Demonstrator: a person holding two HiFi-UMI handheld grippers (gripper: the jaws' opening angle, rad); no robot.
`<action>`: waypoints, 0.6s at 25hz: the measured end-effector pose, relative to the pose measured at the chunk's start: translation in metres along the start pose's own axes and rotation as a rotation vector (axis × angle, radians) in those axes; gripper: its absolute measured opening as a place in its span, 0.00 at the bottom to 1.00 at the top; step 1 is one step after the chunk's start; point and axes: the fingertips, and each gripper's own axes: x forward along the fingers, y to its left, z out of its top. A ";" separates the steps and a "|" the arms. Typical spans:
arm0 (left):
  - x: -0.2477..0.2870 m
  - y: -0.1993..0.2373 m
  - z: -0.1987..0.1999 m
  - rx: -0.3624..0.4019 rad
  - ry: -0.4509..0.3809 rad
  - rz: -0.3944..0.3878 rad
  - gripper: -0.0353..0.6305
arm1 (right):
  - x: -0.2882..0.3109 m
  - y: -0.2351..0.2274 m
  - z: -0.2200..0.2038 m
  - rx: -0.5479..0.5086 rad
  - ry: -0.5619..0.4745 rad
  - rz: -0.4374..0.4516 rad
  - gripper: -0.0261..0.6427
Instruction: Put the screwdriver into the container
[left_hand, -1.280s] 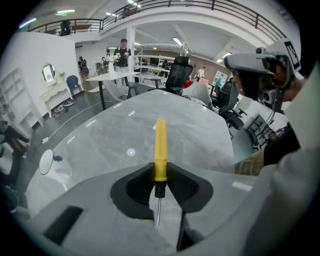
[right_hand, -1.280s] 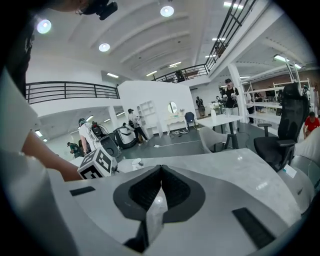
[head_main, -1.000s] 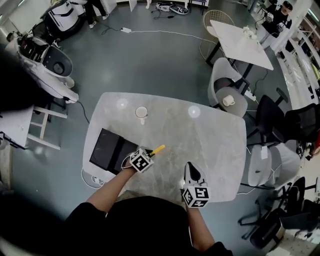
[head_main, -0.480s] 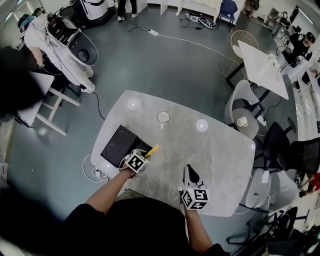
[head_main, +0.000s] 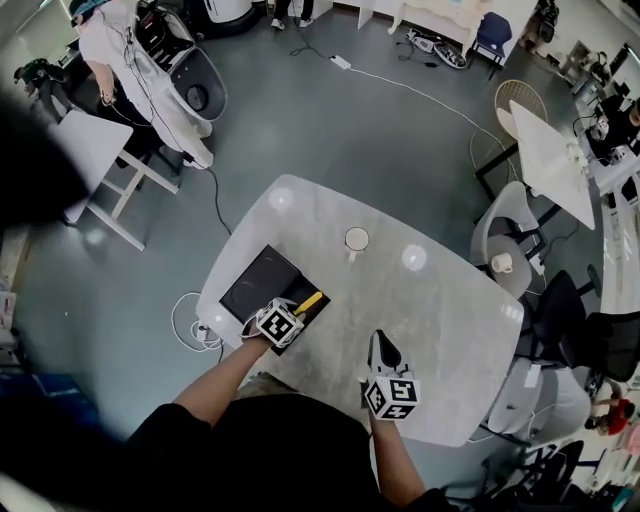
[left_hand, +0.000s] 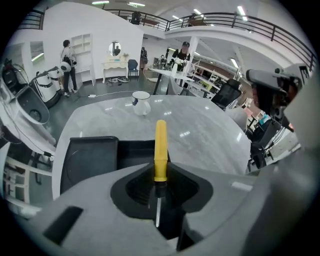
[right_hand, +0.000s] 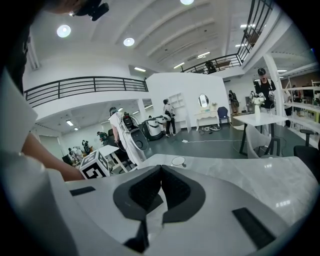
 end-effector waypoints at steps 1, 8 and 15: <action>0.002 0.000 -0.010 -0.009 0.017 -0.009 0.18 | 0.002 0.006 0.000 0.001 0.004 0.004 0.06; 0.022 0.005 -0.051 -0.090 0.088 -0.053 0.18 | 0.011 0.029 -0.003 -0.024 0.036 0.023 0.06; 0.050 0.011 -0.058 -0.111 0.102 -0.050 0.18 | 0.011 0.020 0.002 -0.028 0.050 -0.013 0.06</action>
